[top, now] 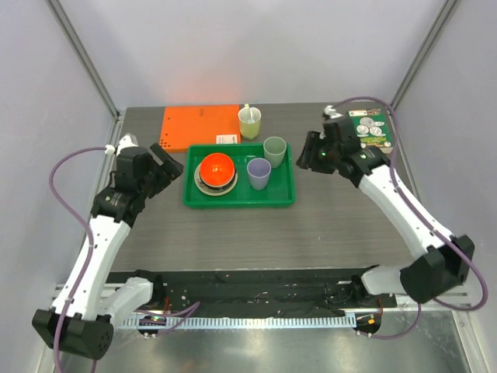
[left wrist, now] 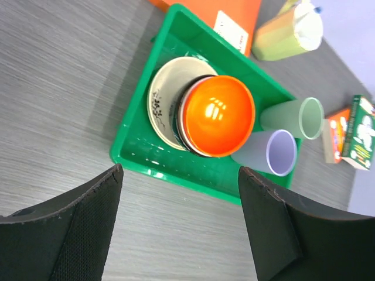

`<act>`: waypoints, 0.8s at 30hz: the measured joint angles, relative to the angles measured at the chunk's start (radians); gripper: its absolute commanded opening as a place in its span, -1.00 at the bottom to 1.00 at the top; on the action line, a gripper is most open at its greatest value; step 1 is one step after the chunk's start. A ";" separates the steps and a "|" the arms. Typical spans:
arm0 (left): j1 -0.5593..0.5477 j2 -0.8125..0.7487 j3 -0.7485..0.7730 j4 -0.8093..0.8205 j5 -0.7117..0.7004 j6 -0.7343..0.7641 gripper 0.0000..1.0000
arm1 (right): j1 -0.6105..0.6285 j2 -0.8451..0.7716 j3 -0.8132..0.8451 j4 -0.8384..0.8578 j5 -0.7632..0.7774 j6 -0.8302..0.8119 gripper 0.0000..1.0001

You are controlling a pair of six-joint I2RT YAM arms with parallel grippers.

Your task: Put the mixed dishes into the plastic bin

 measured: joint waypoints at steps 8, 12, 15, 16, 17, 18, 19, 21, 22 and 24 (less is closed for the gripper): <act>0.000 -0.229 -0.122 -0.117 0.008 -0.026 0.60 | -0.225 -0.201 -0.222 0.185 -0.087 0.128 0.05; 0.000 -0.305 -0.174 -0.169 0.008 -0.033 0.61 | -0.224 -0.196 -0.253 0.205 -0.109 0.165 0.04; 0.000 -0.325 -0.174 -0.171 0.008 -0.033 0.61 | -0.222 -0.219 -0.274 0.211 -0.097 0.177 0.04; 0.000 -0.328 -0.174 -0.172 0.008 -0.033 0.61 | -0.222 -0.235 -0.282 0.212 -0.093 0.178 0.04; 0.000 -0.332 -0.172 -0.172 0.008 -0.033 0.60 | -0.222 -0.250 -0.287 0.212 -0.092 0.179 0.04; 0.000 -0.332 -0.172 -0.172 0.008 -0.033 0.60 | -0.222 -0.270 -0.293 0.219 -0.092 0.180 0.03; 0.000 -0.331 -0.171 -0.172 0.009 -0.034 0.61 | -0.222 -0.293 -0.296 0.227 -0.092 0.182 0.03; 0.000 -0.324 -0.171 -0.173 0.010 -0.038 0.61 | -0.222 -0.325 -0.299 0.248 -0.093 0.184 0.04; 0.000 -0.322 -0.171 -0.173 0.010 -0.041 0.60 | -0.222 -0.340 -0.300 0.259 -0.093 0.185 0.03; 0.000 -0.320 -0.171 -0.174 0.012 -0.047 0.60 | -0.222 -0.358 -0.301 0.278 -0.093 0.186 0.03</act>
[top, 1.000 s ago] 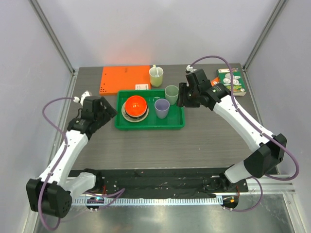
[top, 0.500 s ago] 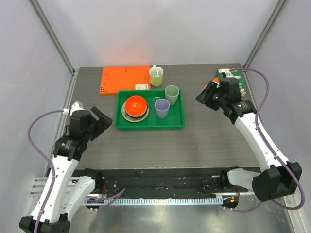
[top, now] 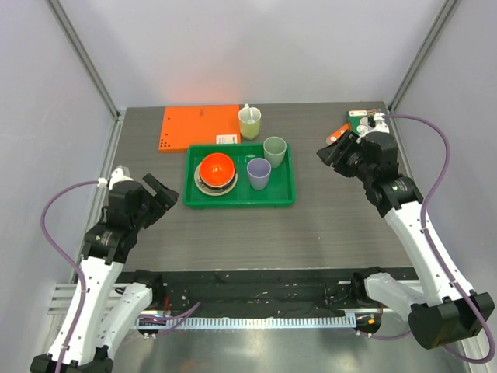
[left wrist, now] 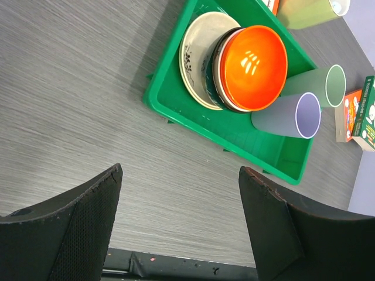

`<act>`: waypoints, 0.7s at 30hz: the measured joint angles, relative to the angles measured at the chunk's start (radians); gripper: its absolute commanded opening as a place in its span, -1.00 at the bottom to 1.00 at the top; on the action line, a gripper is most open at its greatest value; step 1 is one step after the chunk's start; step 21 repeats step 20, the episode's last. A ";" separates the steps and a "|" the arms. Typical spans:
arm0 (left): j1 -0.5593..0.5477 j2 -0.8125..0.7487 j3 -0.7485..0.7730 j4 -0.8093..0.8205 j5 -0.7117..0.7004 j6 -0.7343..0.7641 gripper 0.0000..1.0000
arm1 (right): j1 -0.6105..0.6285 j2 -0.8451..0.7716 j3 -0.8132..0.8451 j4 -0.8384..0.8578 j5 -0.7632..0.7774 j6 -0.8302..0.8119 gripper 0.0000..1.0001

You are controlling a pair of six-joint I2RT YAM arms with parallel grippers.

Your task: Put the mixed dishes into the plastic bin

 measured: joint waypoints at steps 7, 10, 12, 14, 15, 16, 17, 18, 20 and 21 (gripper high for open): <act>0.000 0.000 0.000 -0.006 0.000 -0.004 0.60 | 0.000 -0.005 -0.017 0.029 0.000 0.007 0.03; 0.000 -0.003 0.000 -0.005 0.000 -0.005 0.60 | 0.000 -0.006 -0.024 0.031 0.003 0.009 0.03; 0.000 -0.003 0.000 -0.005 0.000 -0.005 0.61 | 0.000 -0.006 -0.025 0.036 0.006 0.010 0.03; 0.000 -0.003 0.000 -0.005 0.000 -0.004 0.60 | 0.000 -0.006 -0.025 0.040 0.005 0.010 0.02; 0.000 -0.003 0.000 -0.005 0.000 -0.005 0.59 | 0.000 -0.006 -0.025 0.042 0.005 0.010 0.02; 0.000 -0.003 -0.001 -0.004 0.000 -0.005 0.58 | 0.000 -0.006 -0.025 0.043 0.005 0.010 0.02; 0.000 -0.003 -0.003 -0.003 0.002 -0.005 0.58 | 0.000 -0.006 -0.025 0.044 0.001 0.010 0.02; 0.000 -0.003 -0.004 -0.003 0.005 -0.005 0.58 | 0.000 -0.006 -0.025 0.044 -0.001 0.010 0.02; 0.000 -0.002 -0.007 -0.001 0.011 -0.004 0.64 | 0.000 -0.006 -0.025 0.044 -0.003 0.010 0.02; 0.000 -0.002 -0.007 -0.001 0.011 -0.004 0.64 | 0.000 -0.006 -0.025 0.044 -0.003 0.010 0.02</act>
